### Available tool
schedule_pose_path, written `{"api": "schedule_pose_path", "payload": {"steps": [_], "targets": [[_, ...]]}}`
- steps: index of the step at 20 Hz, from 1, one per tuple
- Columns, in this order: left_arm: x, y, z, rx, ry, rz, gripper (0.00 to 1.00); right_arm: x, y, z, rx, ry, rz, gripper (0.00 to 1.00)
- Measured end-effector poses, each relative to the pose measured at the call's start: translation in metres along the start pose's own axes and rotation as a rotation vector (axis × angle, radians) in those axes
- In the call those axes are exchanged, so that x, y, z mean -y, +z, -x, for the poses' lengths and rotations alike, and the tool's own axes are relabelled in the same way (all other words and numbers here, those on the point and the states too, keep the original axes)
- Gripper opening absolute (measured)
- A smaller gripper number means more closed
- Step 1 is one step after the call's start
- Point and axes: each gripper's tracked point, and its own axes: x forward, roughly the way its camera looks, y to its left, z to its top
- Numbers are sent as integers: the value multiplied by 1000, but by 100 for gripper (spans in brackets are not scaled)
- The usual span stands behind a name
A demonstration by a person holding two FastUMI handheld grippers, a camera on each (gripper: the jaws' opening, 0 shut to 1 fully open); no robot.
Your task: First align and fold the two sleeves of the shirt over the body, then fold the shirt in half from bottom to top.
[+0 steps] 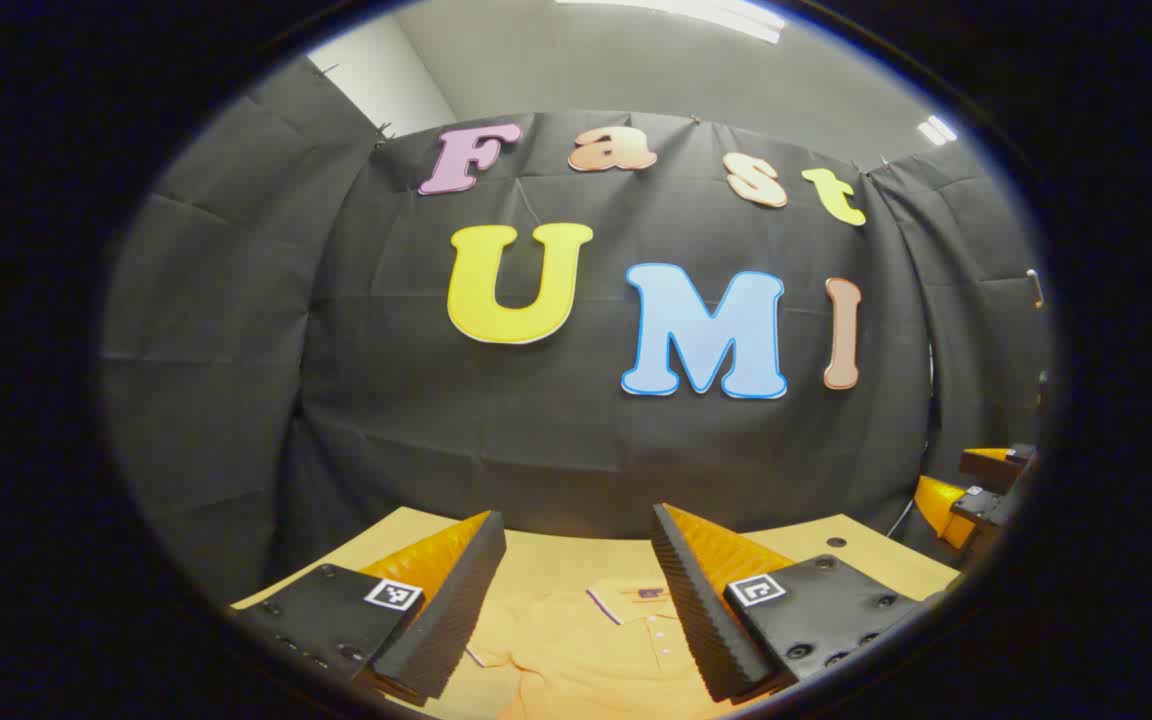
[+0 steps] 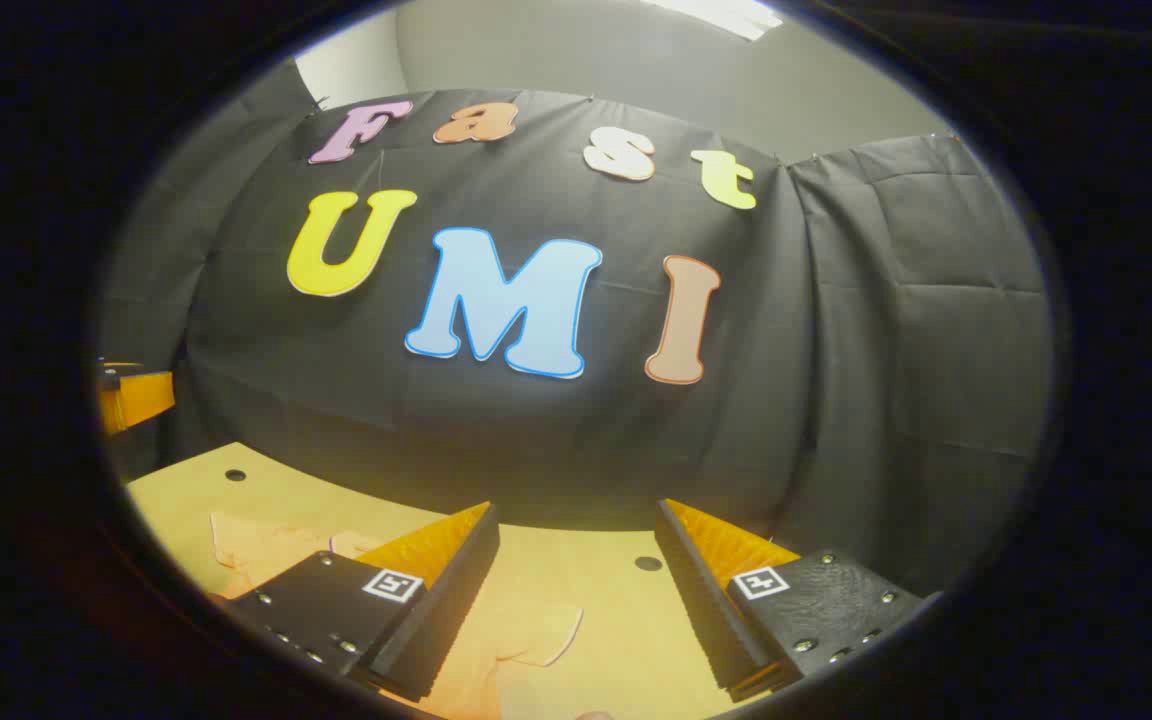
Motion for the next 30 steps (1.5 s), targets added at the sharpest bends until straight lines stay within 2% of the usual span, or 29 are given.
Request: {"api": "schedule_pose_path", "payload": {"steps": [16,24,30], "targets": [[-11,-15,-11,-23,43,-2,94,-20,-28,-39,-79,47,-19,97],[-28,-17,10,-39,110,-20,94,-27,-89,-77,-235,102,-14,97],[-32,-24,28,-63,157,-25,94,-33,-163,-115,-419,141,-54,97]]}}
